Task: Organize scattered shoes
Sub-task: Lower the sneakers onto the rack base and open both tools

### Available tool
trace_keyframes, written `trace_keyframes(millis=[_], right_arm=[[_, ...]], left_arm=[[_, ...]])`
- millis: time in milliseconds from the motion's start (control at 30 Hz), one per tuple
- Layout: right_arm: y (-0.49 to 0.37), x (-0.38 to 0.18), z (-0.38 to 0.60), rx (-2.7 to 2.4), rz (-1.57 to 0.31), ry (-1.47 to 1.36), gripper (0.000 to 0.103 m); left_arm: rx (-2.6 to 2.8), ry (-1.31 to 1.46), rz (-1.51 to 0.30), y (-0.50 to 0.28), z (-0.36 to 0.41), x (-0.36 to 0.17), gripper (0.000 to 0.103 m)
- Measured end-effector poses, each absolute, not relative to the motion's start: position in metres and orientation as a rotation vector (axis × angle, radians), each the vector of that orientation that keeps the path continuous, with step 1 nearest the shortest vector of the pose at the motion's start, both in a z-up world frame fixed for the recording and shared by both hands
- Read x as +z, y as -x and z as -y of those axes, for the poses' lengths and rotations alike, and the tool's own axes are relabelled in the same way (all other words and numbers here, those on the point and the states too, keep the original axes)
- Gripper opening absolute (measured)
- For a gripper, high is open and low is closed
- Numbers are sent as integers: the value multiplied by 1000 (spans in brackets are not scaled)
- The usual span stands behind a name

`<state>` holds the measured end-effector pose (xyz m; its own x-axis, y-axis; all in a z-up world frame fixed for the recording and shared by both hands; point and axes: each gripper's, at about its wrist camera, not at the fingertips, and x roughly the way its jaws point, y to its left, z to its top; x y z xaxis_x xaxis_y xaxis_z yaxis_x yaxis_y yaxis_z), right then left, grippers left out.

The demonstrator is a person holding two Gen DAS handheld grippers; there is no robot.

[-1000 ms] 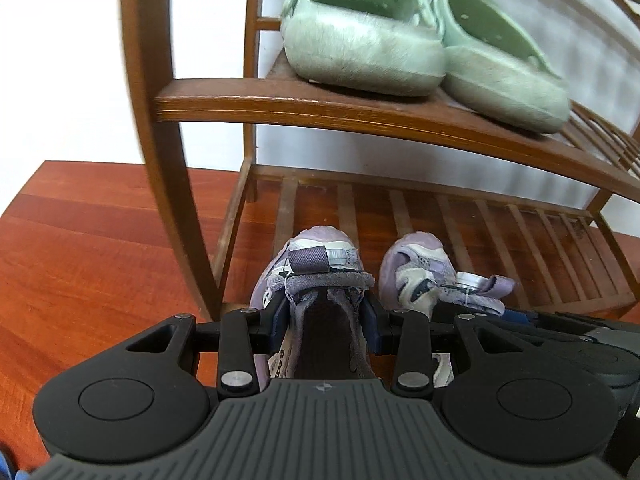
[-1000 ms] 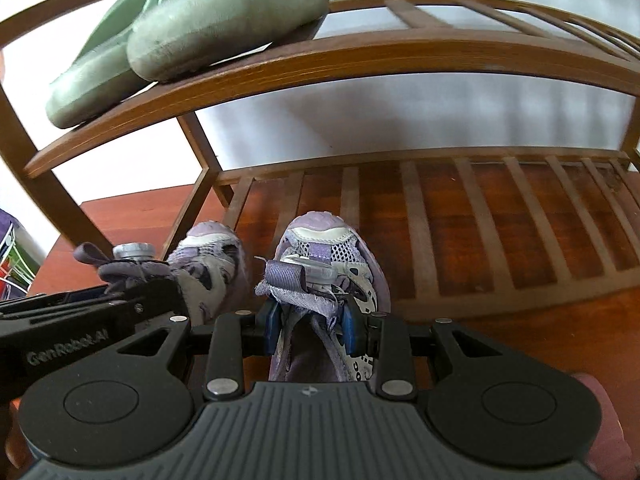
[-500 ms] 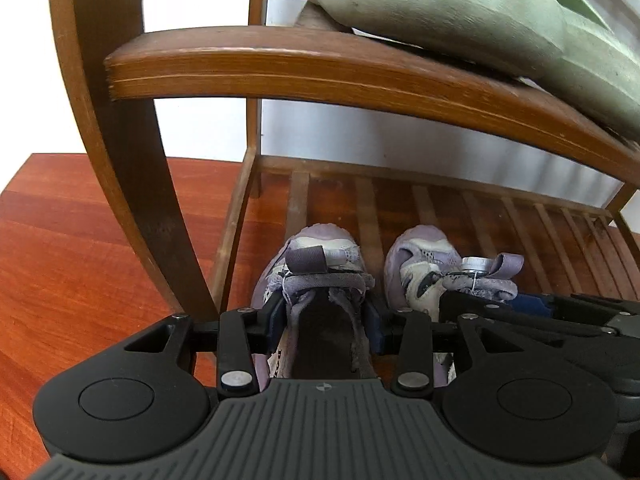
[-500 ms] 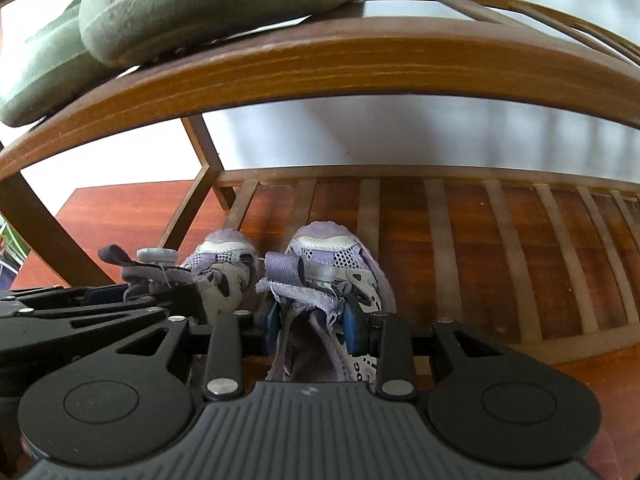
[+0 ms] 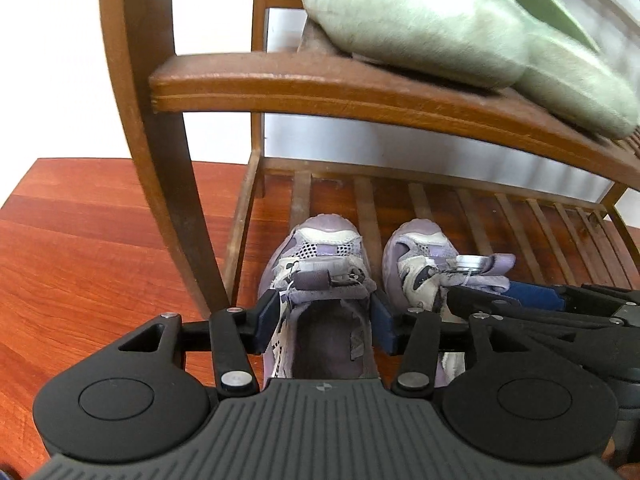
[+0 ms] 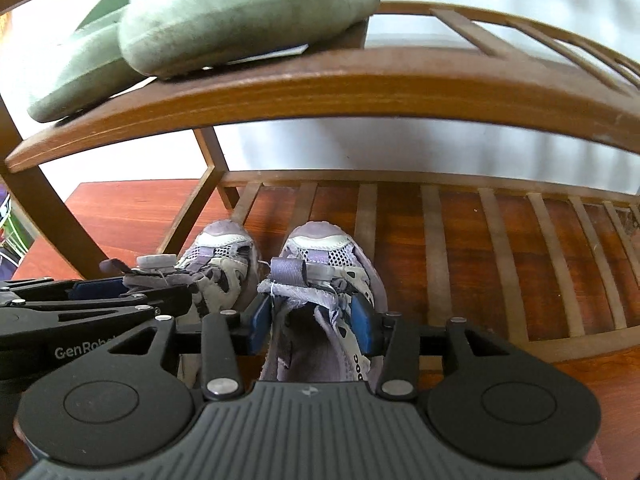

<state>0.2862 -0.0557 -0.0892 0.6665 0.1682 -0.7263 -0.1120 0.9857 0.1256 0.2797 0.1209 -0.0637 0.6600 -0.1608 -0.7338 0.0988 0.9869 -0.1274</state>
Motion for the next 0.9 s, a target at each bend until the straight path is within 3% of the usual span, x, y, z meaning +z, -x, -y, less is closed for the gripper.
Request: trace_keyframes(millis=[233,900], right_arm=[[-275,-77,58,162,-798,-65,59],[-211,-61,65,199,-775,-46,62]], left_arm=[[-139,83,-797,-269,-124,-49,60],[-152,75,-793,-208,-124,-54,65]])
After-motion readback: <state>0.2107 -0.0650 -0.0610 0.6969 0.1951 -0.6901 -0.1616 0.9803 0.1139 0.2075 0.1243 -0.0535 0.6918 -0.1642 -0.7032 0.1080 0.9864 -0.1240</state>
